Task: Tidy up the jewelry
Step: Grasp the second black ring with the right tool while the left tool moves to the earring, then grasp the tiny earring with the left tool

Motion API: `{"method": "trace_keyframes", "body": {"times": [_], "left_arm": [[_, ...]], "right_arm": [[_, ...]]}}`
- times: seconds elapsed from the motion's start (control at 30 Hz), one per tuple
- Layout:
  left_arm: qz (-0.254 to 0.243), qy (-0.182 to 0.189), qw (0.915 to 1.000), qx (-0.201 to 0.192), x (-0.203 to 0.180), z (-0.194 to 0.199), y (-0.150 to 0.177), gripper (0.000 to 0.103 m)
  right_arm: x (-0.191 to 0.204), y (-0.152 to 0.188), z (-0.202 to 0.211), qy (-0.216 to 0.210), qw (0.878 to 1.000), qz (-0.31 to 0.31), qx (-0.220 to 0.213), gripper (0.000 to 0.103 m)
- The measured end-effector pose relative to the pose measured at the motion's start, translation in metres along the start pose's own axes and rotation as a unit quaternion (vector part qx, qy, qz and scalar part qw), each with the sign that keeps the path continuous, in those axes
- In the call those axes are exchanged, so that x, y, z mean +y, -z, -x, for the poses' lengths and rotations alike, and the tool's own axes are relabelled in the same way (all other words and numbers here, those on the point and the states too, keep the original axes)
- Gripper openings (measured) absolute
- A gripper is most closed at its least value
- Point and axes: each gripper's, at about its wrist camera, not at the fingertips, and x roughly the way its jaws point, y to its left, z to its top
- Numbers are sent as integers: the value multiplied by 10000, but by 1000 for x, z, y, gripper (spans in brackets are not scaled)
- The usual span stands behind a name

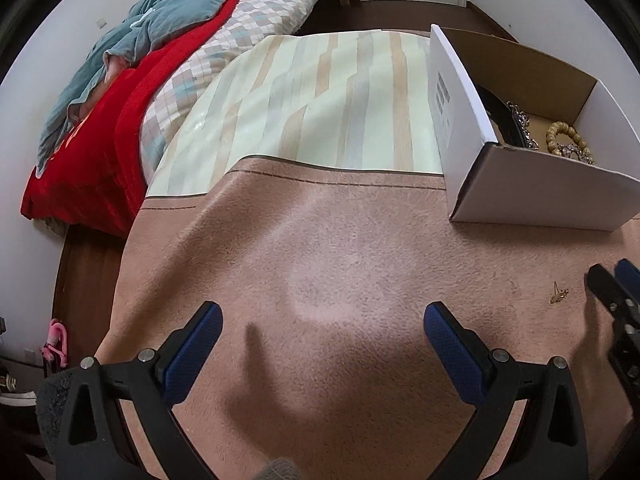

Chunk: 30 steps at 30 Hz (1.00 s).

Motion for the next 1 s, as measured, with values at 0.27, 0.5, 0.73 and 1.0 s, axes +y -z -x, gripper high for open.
{"method": "trace_keyframes", "body": {"times": [0.27, 0.5, 0.73, 1.0], "left_arm": [[27, 421, 9991, -28, -16, 12, -2, 103], [-226, 1168, 9929, 22, -63, 21, 3, 97], [-499, 1302, 9902, -64, -98, 23, 8, 63], [-618, 1402, 9877, -301, -107, 29, 5, 15]], "right_arm": [[0, 6, 9, 132, 9998, 65, -165, 13], [-38, 16, 35, 188, 9982, -525, -221, 13], [-51, 27, 35, 332, 9972, -643, -171, 13], [-52, 24, 33, 339, 9970, -660, -199, 13]]}}
